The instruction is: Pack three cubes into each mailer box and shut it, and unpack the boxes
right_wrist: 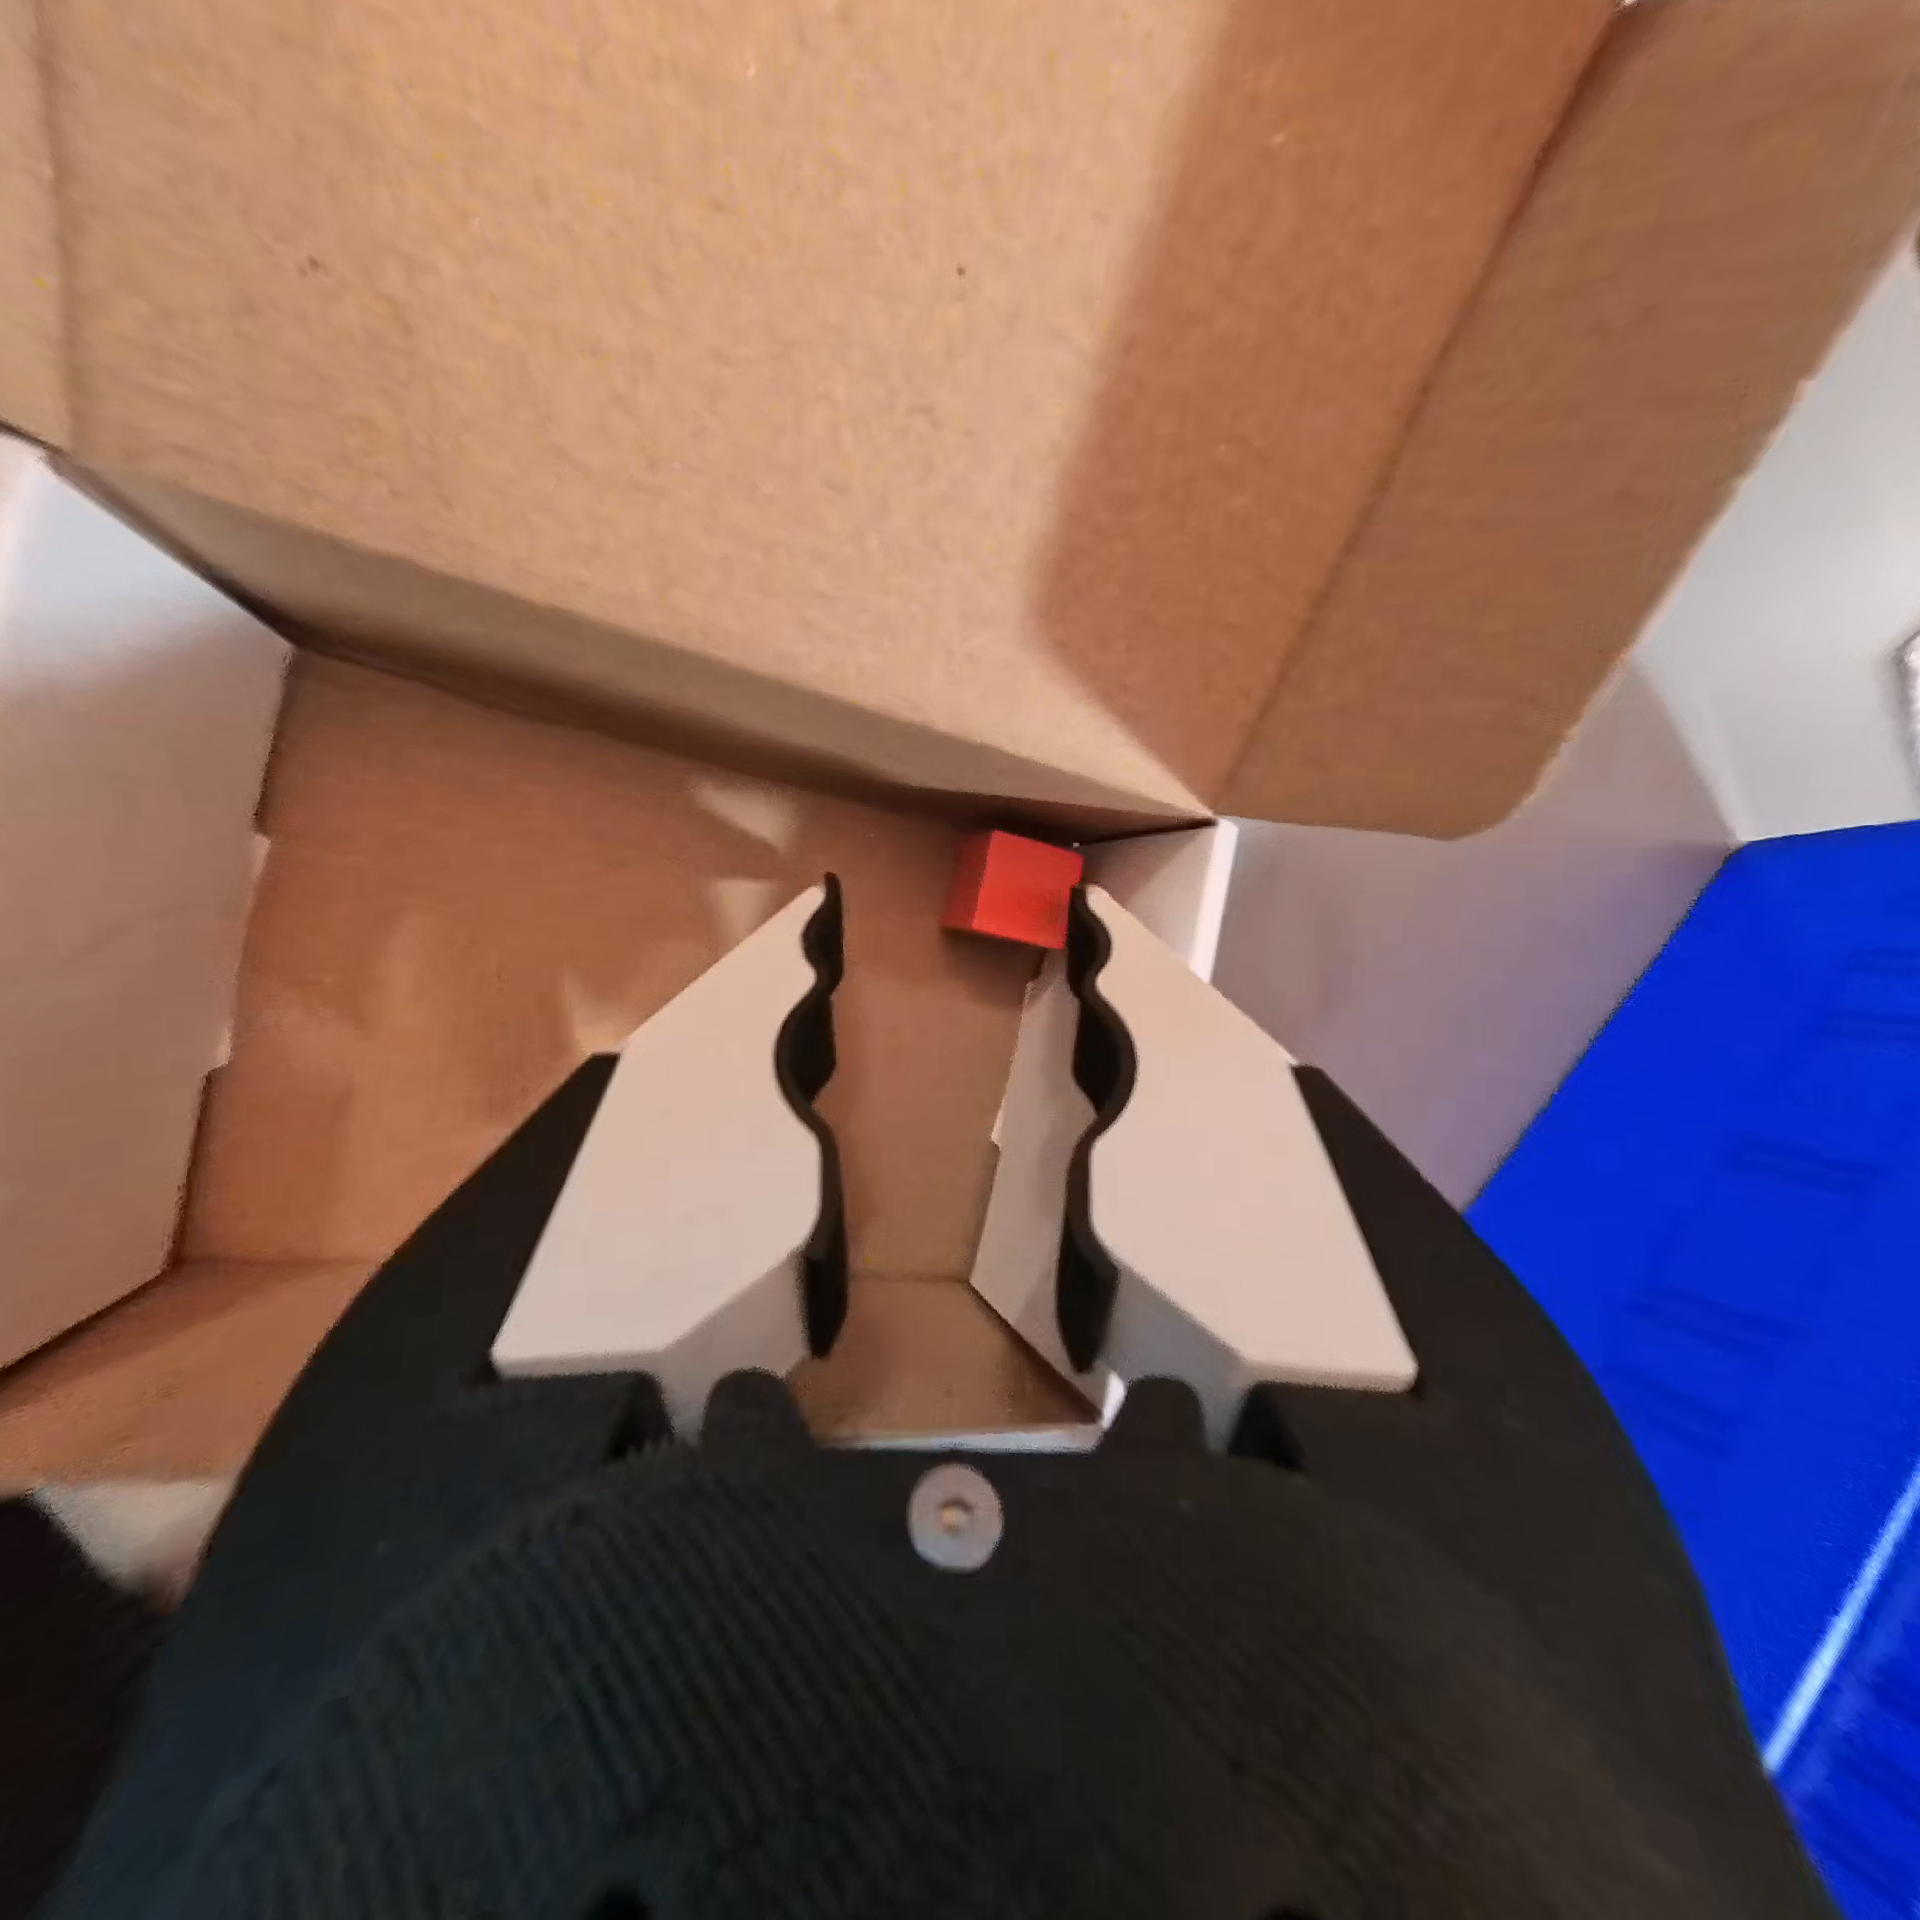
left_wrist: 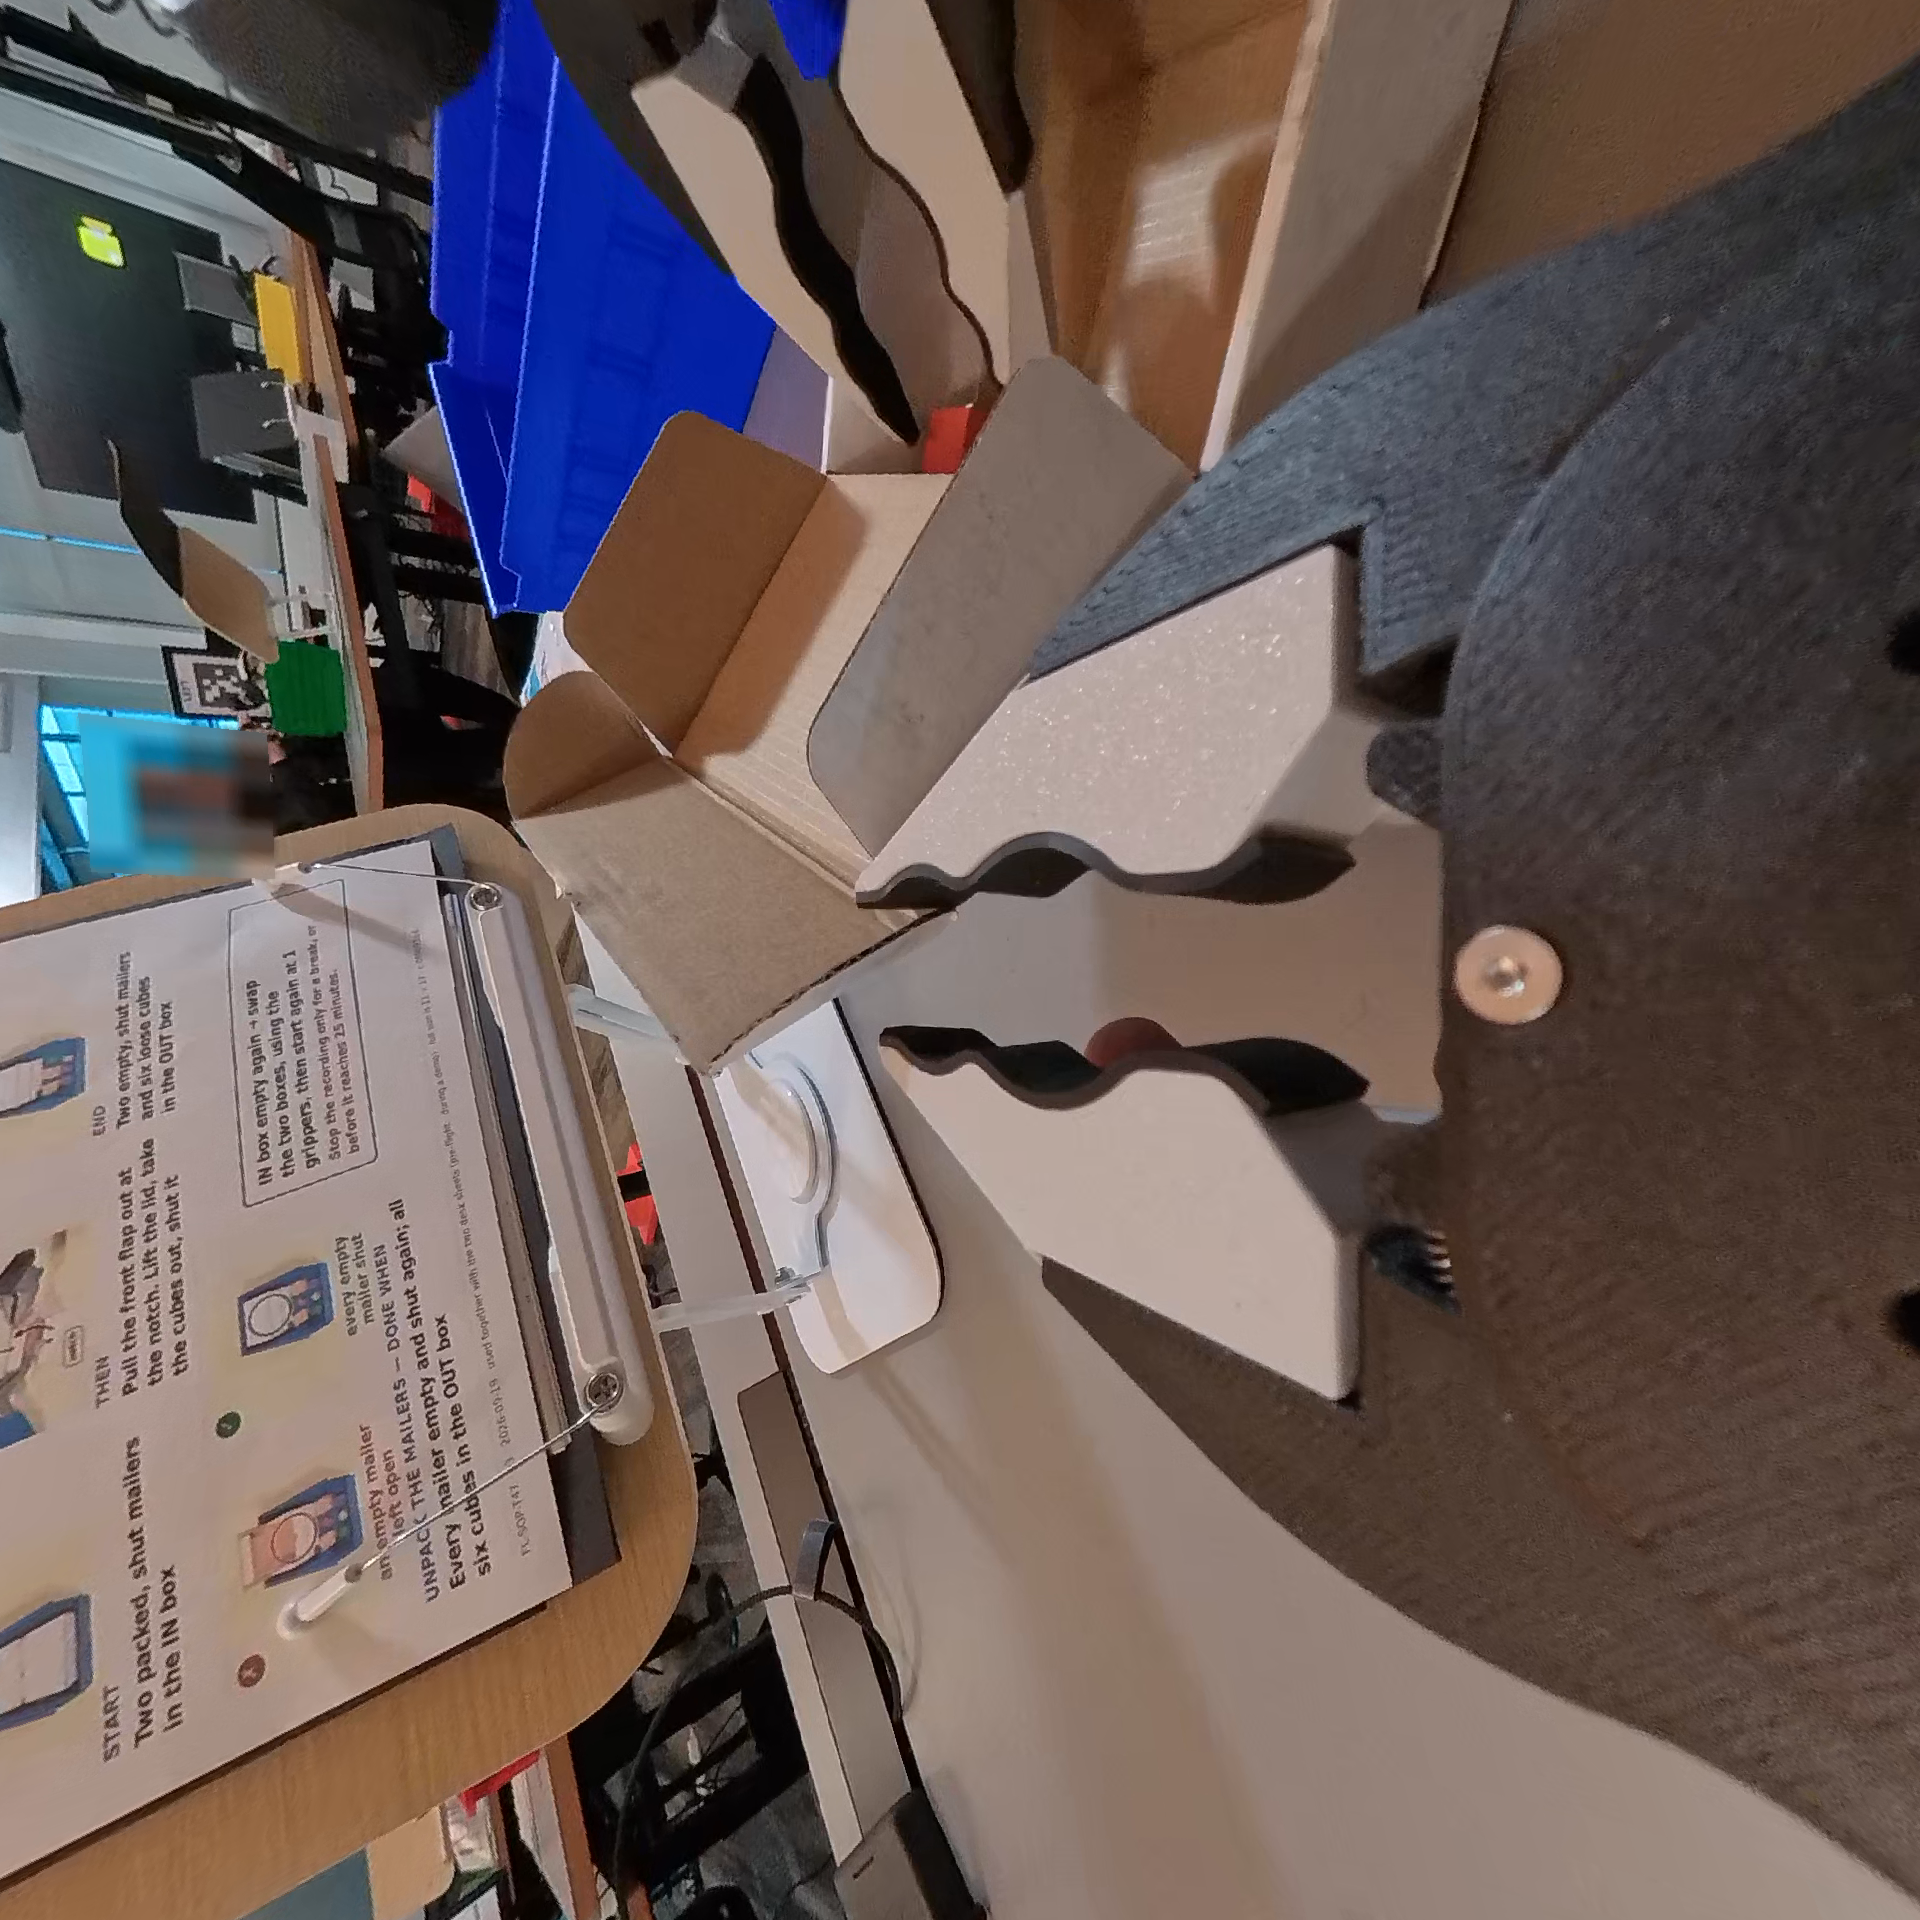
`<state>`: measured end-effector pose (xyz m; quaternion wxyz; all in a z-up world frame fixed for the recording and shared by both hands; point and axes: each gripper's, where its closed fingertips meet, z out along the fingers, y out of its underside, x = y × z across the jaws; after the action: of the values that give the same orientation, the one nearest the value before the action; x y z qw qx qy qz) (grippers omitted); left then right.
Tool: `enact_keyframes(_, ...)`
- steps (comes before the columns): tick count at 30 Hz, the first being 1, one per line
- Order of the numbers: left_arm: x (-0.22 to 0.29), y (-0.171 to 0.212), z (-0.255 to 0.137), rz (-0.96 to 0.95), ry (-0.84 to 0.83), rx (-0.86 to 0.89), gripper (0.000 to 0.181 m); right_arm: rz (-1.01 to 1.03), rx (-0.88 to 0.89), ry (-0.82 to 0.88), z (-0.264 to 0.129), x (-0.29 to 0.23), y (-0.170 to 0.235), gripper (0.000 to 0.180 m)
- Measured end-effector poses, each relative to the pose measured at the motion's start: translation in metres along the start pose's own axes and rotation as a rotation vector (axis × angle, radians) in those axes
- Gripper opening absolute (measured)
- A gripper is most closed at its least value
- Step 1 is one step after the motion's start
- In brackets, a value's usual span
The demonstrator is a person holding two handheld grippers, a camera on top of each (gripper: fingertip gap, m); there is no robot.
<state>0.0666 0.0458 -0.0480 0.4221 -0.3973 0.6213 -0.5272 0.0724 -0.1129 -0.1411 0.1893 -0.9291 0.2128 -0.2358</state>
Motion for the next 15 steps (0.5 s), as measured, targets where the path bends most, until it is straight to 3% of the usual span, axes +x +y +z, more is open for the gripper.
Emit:
enact_keyframes(1,0.001,0.0,0.0,0.002,0.002,-0.001,0.021,-0.027,-0.022,0.036,0.003,0.002,0.003,0.042)
enact_keyframes(5,0.002,0.0,0.0,0.011,0.003,0.0,0.021,-0.052,-0.047,0.089,0.007,0.003,0.004,0.041)
enact_keyframes(10,0.002,0.0,0.0,0.008,0.004,-0.001,0.021,0.043,0.01,-0.088,-0.003,-0.014,-0.004,0.038)
enact_keyframes(15,0.002,0.0,0.0,0.01,0.004,0.0,0.021,0.024,-0.014,0.024,0.003,0.005,0.003,0.04)
